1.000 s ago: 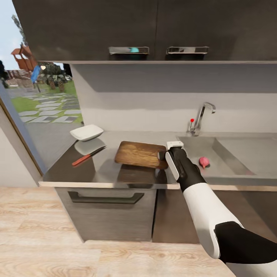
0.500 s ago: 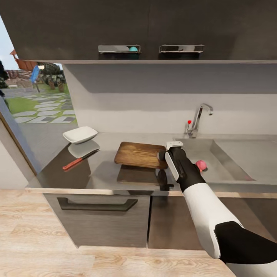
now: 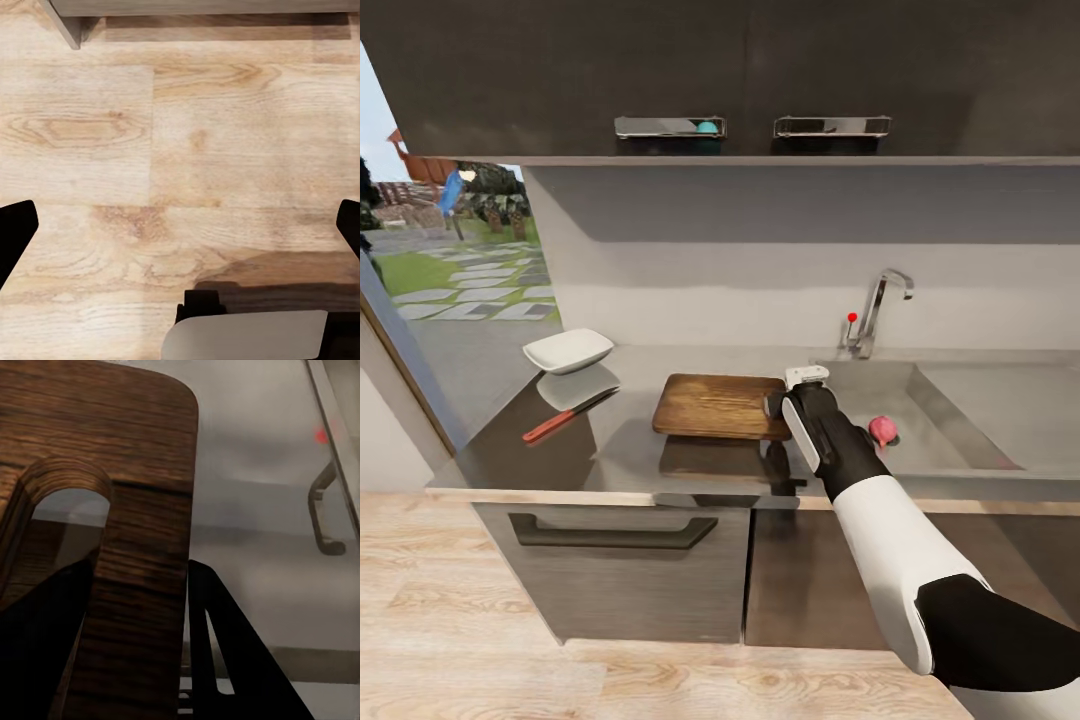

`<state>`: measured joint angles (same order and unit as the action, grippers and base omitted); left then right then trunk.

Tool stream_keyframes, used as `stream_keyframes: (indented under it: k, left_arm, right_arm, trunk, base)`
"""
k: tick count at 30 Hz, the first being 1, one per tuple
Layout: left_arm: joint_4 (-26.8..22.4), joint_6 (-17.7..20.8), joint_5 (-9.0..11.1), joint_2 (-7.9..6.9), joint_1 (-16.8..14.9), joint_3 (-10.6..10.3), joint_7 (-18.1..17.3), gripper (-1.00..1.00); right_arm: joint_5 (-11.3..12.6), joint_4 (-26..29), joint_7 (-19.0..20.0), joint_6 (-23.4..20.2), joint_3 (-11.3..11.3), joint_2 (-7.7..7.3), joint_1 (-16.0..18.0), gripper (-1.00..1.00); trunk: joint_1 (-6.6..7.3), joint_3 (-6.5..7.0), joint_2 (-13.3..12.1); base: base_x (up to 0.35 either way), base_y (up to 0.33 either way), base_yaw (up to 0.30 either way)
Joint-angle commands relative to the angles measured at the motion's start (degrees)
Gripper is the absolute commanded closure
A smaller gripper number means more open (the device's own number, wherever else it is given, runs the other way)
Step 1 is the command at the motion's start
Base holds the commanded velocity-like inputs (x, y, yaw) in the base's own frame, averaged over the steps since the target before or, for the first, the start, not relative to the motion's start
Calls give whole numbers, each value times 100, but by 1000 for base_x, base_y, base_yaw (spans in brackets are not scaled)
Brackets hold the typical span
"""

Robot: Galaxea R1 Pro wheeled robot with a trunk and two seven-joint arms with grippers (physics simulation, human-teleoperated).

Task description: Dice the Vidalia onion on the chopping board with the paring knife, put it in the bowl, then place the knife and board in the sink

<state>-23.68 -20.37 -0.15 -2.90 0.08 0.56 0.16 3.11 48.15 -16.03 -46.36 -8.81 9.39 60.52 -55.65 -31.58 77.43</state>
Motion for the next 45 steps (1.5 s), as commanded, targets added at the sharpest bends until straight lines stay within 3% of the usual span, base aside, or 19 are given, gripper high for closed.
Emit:
stream_keyframes:
  k: [1, 16, 45]
  left_arm:
    - [-5, -10, -2, 0, 1, 5, 2, -100]
    - [-5, -6, -2, 0, 1, 5, 2, -100]
    - [-5, -10, -2, 0, 1, 5, 2, -100]
  right_arm:
    - [32, 4, -40, -23, -14, -3, 4, 100]
    - [38, -6, -40, -23, -21, -8, 4, 100]
    - [49, -228, 162, -10, -33, 1, 4, 100]
  trunk:
    - [0, -5, 3]
    - [0, -5, 3]
    - [0, -5, 3]
  base:
    - [5, -5, 0]
    - [152, -136, 0]
    - [5, -2, 0]
